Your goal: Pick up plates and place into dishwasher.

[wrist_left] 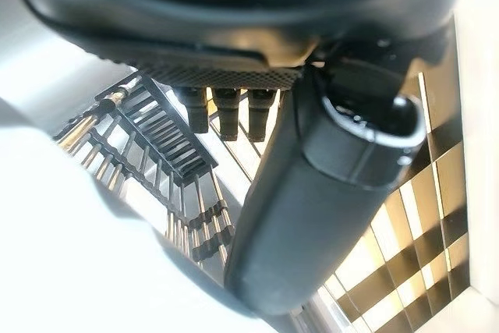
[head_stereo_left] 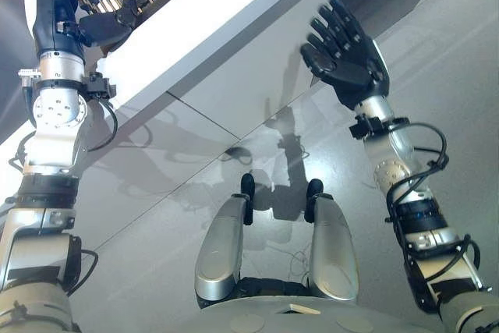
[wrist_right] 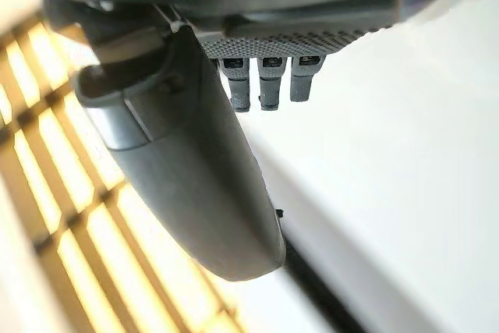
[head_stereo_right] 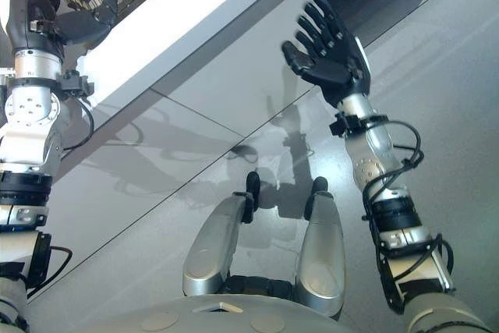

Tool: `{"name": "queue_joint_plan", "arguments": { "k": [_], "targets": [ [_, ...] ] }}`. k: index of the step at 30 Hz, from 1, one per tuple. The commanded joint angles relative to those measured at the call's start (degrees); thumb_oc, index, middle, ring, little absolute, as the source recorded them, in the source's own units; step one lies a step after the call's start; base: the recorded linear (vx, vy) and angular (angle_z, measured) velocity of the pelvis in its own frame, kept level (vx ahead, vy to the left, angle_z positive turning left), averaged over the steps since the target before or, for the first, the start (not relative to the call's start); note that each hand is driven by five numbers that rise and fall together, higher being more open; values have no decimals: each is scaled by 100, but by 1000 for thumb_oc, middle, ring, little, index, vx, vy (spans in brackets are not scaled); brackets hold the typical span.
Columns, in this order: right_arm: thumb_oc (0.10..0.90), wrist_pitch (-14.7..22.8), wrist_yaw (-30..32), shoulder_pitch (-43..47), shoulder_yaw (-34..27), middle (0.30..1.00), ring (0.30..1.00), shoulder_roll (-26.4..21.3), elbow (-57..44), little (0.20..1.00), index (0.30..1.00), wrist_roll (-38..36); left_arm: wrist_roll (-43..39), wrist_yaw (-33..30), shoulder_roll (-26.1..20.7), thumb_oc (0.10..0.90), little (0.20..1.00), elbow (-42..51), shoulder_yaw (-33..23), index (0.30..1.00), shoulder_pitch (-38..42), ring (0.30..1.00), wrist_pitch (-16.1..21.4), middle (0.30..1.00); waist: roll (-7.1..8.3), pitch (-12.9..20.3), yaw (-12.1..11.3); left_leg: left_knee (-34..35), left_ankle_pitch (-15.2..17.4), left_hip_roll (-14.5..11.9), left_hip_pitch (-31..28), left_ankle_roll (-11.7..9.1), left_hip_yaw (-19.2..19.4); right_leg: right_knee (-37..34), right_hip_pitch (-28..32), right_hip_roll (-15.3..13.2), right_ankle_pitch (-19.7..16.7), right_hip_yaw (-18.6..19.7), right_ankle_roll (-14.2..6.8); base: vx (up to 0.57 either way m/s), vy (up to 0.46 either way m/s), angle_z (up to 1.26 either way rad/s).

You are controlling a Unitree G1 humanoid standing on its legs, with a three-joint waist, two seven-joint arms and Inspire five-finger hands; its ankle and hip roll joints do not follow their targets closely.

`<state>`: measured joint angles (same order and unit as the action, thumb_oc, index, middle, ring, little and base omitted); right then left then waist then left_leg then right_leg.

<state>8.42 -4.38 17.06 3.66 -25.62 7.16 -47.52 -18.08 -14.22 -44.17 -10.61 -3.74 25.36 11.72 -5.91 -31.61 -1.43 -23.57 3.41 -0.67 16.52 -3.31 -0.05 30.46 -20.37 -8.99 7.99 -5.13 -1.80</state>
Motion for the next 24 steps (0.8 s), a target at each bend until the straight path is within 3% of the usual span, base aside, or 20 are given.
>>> {"name": "queue_joint_plan", "arguments": {
  "k": [1,4,6,12,19,24],
  "targets": [
    [800,746,-160,-491,-426,900,900,250,-307,900,900,191,325,-242,203,800,900,195,-249,900,-1099,900,308,900,483,489,196,-95,288,276,-88,539,310,-747,262,159,-543,226,-139,29,53,-9],
    [800,792,-210,-1327,-513,900,900,446,305,900,900,876,200,-105,446,800,900,622,-509,900,-1675,900,508,900,583,688,281,232,251,282,-409,549,348,-1128,520,183,-644,249,-200,8,36,-10],
    [800,807,-185,-1722,-430,900,900,466,817,900,900,1757,202,-21,651,800,900,907,-522,900,-1916,900,525,900,633,850,316,485,243,303,-689,534,363,-1414,786,203,-678,251,-237,0,18,-14],
    [800,231,109,-2177,90,900,900,573,2170,900,900,2710,-97,461,1026,800,900,1109,-344,900,-1919,900,291,900,722,1473,296,1337,84,378,-1405,444,324,-2297,1602,288,-861,224,-315,11,-9,-4],
    [800,-496,39,-2053,615,900,900,797,4226,900,900,3678,-451,617,1442,800,900,713,60,900,-1622,900,203,900,645,2111,233,2095,0,315,-2052,372,330,-2873,2254,382,-928,173,-349,-15,-7,7],
    [800,-741,234,-1974,812,900,900,845,4873,900,900,4094,-719,638,1505,800,900,444,110,900,-1472,900,261,900,588,2314,232,2340,-23,295,-2296,363,361,-3009,2483,406,-899,133,-340,-50,17,3]
  ]
}}
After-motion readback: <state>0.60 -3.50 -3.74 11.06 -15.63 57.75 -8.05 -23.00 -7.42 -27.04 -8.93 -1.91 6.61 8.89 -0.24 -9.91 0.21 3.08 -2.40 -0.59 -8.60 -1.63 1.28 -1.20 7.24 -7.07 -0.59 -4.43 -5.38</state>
